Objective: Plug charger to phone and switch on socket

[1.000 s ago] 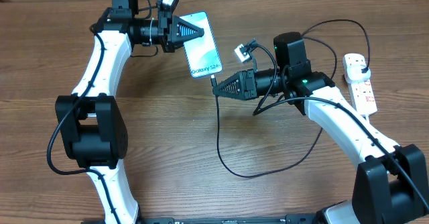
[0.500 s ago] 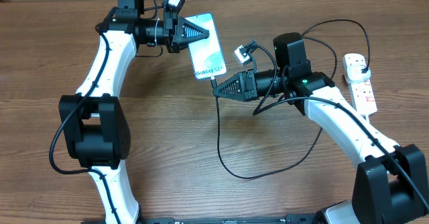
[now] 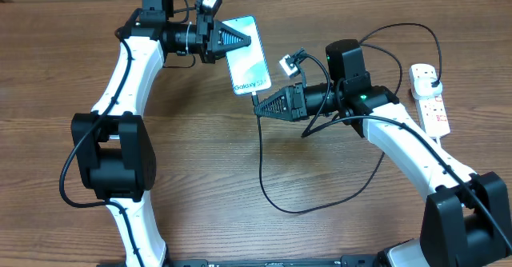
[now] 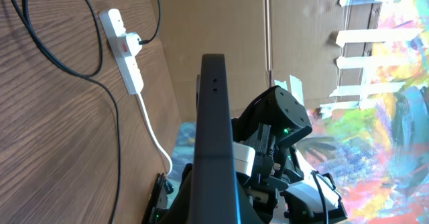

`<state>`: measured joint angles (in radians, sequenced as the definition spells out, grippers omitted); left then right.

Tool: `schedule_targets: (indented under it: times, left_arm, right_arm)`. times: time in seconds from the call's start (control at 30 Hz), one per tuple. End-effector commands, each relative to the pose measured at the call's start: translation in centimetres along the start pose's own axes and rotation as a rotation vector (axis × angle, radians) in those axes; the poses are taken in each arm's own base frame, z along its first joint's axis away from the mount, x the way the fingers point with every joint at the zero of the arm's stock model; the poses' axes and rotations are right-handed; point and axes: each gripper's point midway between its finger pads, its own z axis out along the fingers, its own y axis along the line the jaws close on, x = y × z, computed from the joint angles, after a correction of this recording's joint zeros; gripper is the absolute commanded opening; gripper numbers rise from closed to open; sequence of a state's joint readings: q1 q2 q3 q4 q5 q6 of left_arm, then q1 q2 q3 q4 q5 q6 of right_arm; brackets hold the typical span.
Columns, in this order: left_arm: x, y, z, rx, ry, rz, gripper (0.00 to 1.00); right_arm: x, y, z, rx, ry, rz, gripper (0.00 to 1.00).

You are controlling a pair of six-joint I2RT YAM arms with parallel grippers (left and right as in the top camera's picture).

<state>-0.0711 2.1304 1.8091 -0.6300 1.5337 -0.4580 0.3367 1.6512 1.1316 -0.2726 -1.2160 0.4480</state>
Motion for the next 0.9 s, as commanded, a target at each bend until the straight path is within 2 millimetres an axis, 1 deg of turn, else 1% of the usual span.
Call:
schedule_targets:
  times: [0.0, 0.3, 0.5, 0.73, 0.87]
  left_arm:
    - [0.5, -1.8, 0.8, 0.046, 0.039, 0.042, 0.04]
    - [0.8, -1.9, 1.5, 0.049, 0.054, 0.042, 0.04]
    - [0.8, -1.9, 1.5, 0.049, 0.055, 0.043, 0.04]
    - [0.9, -1.9, 1.8, 0.051, 0.061, 0.052, 0.04]
    - [0.9, -2.0, 1.8, 0.051, 0.060, 0.052, 0.05]
  right_arm:
    - [0.0, 0.1, 0.2, -0.001, 0.002, -0.010, 0.04]
    - [0.0, 0.1, 0.2, -0.001, 0.002, -0.009, 0.04]
    - [-0.1, 0.1, 0.2, -0.002, 0.000, -0.016, 0.04]
    - [-0.6, -0.4, -0.8, 0.009, -0.027, -0.002, 0.04]
    - [-1.3, -1.0, -2.0, 0.022, -0.059, 0.010, 0.04]
